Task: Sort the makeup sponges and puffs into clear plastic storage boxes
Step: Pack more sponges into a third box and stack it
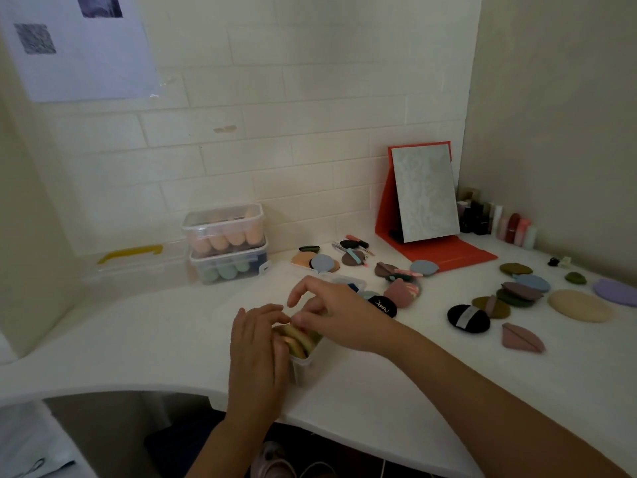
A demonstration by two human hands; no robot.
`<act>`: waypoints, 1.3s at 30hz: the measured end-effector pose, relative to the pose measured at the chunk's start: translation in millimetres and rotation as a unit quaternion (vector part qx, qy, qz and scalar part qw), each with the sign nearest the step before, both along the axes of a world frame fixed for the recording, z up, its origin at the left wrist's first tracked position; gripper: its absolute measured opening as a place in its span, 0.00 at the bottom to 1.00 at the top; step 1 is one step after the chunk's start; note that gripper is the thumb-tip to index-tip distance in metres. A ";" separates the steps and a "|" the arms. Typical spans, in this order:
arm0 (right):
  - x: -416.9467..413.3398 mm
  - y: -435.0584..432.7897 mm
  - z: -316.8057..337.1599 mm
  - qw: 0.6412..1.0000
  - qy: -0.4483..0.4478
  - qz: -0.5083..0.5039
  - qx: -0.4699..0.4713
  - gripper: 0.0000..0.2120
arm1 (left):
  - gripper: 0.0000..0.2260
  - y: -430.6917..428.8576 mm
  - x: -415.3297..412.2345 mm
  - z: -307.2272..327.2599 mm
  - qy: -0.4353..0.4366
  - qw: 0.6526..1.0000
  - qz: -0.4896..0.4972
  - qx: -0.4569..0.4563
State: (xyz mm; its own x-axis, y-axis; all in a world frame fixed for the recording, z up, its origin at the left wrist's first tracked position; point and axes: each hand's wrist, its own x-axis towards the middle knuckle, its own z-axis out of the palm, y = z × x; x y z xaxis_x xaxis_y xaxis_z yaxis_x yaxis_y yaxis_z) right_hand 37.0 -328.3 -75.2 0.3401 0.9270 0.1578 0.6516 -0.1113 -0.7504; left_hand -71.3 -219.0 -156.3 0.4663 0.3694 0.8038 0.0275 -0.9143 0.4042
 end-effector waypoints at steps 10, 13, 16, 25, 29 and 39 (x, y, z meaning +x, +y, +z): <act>97.9 -51.9 2.6 0.947 0.001 -0.285 0.148 0.03 | 0.12 -4.7 -1.3 8.8 0.068 0.996 -0.030 0.044; 138.9 -85.6 -17.8 0.889 -0.108 -0.434 0.093 0.06 | 0.13 -17.8 3.3 6.5 0.059 0.998 -0.003 0.029; 167.3 -122.6 -30.3 0.826 -0.154 -0.540 0.049 0.12 | 0.15 -31.9 7.9 3.8 0.058 0.998 0.023 0.016; 189.7 -184.1 -43.8 0.731 0.030 -0.664 -0.154 0.42 | 0.16 -40.0 8.8 4.0 0.064 0.997 0.022 0.030; 187.0 -190.4 -49.2 0.734 -0.023 -0.666 -0.131 0.35 | 0.15 -42.2 8.3 4.3 0.054 0.998 0.027 0.026; 172.0 -177.3 -42.8 0.762 0.018 -0.644 -0.062 0.28 | 0.18 -45.1 7.7 4.4 0.068 0.997 0.032 0.003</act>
State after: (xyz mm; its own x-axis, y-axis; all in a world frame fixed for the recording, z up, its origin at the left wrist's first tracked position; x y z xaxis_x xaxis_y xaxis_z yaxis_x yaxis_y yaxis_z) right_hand 209.0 -505.6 -118.0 0.9828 -0.1727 0.0655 -0.0788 -0.7129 -0.6968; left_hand -63.7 -264.1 -152.0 0.5471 0.3971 0.7369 0.1410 -0.9114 0.3865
